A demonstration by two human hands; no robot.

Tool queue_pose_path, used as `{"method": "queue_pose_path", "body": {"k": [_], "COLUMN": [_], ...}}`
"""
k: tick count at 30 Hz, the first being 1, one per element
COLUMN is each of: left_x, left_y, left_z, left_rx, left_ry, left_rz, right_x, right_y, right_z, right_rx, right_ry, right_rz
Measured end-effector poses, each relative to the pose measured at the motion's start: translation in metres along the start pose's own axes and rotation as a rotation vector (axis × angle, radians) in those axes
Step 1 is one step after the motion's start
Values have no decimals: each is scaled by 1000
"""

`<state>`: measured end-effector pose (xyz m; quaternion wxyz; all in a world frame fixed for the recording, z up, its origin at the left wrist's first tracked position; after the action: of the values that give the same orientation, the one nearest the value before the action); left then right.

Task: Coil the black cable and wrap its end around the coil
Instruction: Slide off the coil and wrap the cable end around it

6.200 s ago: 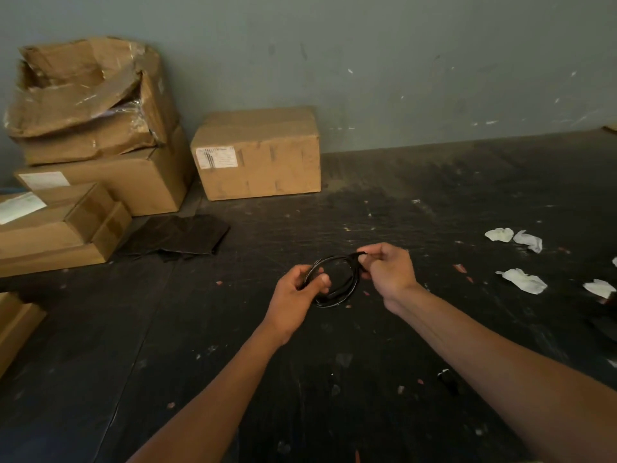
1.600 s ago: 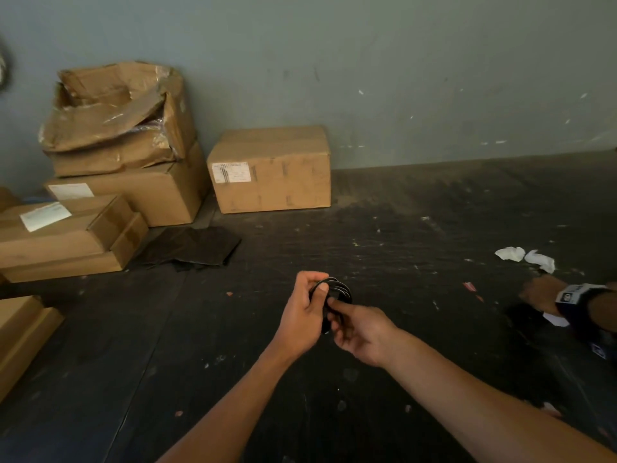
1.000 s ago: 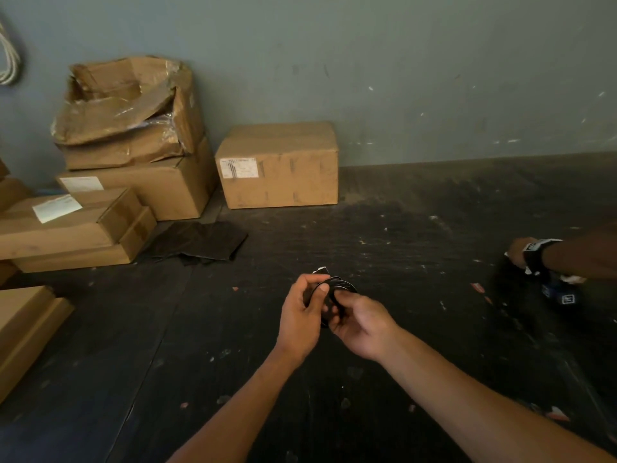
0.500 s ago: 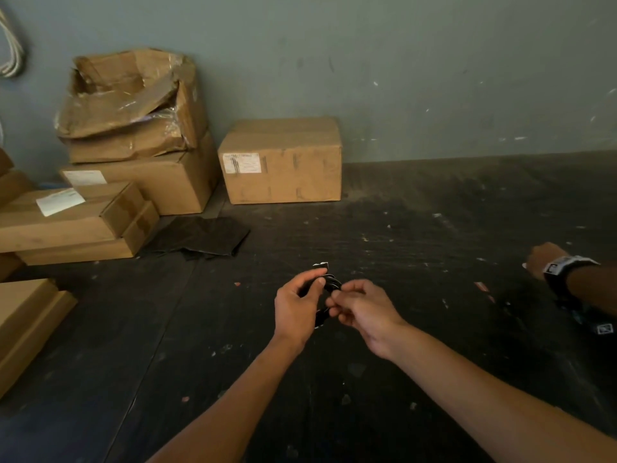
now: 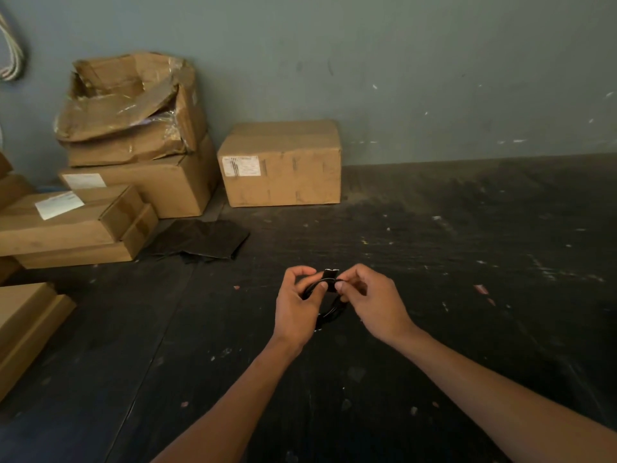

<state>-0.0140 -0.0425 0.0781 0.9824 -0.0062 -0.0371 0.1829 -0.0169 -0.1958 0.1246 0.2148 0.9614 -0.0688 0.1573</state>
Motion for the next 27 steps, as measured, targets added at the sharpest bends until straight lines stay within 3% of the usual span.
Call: {"method": "queue_pose_path", "body": {"k": [4, 15, 27], "left_x": [-4, -6, -8], "left_y": [-5, -17, -13], "left_z": [3, 11, 4], "left_rx": [51, 115, 58], "left_ry": [-34, -36, -21], "left_rz": [-60, -152, -147], "right_x": [6, 3, 15], "right_y": [8, 15, 13], "right_z": [-6, -4, -1], "right_rx": [-54, -54, -79], "right_ry": [102, 141, 91], "right_rz": [75, 156, 117]}}
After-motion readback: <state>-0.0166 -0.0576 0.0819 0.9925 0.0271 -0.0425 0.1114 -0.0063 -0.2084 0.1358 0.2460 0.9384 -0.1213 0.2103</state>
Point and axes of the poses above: each hand's wrist, its own x-axis towards the middle knuckle, its own y-axis out of the back of the hand, z = x × y, the point moved 9 cm from there along x, towards the middle knuckle, and after that the axes turned 13 degrees about z, right-handed, at the moved point
